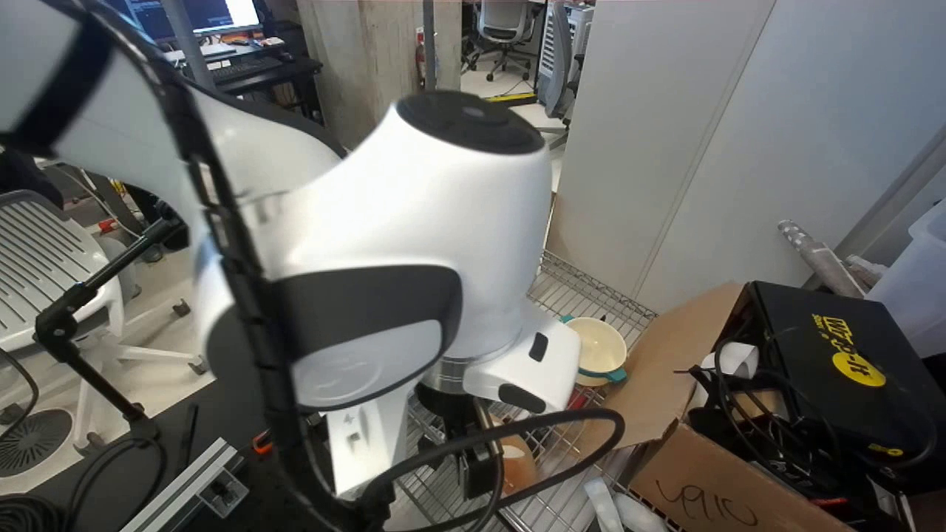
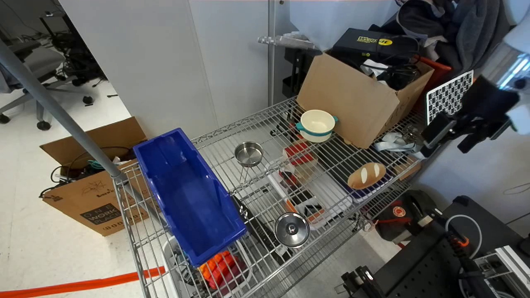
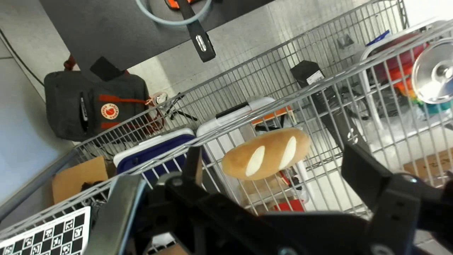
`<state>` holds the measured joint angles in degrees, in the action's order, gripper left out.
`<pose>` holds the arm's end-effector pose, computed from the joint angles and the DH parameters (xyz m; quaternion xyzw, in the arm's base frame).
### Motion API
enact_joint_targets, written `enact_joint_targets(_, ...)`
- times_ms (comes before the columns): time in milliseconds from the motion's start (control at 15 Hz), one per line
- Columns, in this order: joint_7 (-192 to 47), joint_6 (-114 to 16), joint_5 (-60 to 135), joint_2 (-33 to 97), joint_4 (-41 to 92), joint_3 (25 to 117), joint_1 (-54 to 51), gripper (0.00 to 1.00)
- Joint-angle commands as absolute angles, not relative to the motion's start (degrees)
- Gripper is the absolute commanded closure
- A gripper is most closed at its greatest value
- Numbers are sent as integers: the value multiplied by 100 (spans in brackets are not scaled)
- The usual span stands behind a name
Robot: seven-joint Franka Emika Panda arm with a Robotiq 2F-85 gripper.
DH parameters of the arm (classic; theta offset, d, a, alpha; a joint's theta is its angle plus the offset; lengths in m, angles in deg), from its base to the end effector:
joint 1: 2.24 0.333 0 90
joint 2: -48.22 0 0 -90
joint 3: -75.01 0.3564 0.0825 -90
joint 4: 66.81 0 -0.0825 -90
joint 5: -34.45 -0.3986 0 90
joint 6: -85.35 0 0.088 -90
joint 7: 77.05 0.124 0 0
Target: Move the bread roll to the left
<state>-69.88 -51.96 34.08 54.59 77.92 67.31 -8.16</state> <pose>0.4420 -0.1065 0.3272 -0.9831 0.1823 0.0091 0.0101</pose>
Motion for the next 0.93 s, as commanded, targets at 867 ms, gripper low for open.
enact_joint_targets(867,-5650,-6907,2631,1269,5085,6958,-655,0)
